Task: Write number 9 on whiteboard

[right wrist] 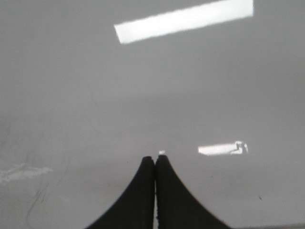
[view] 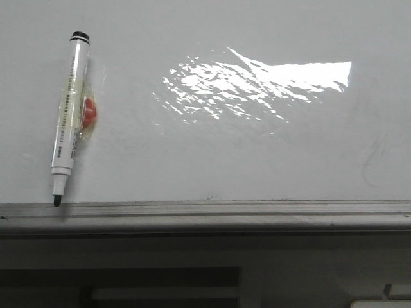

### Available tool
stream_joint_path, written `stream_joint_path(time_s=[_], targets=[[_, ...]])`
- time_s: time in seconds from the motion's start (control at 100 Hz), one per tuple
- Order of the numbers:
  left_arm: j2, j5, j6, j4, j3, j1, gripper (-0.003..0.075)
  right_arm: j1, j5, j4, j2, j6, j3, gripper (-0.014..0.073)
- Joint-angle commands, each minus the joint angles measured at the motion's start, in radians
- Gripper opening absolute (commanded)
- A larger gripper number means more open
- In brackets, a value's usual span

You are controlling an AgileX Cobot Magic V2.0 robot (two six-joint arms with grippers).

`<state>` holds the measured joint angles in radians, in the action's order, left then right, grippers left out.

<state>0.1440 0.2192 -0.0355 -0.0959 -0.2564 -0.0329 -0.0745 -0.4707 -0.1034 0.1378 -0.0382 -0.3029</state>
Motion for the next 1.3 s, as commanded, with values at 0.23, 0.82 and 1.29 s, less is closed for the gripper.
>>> stream_joint_path(time_s=[0.23,0.82,1.29], targets=[[0.115,-0.058,-0.005,0.014,-0.087,-0.004,0.0104,-0.001,-0.011,0.003,0.088,0.004,-0.065,-0.0061],[0.236,-0.479,-0.001,0.070,-0.027,-0.162,0.0584,-0.001,-0.049,0.003,0.088,0.004,-0.028,-0.0061],[0.397,-0.644,0.024,0.057,-0.027,-0.709,0.0578,-0.001,-0.025,0.003,0.088,0.004,-0.020,-0.0061]])
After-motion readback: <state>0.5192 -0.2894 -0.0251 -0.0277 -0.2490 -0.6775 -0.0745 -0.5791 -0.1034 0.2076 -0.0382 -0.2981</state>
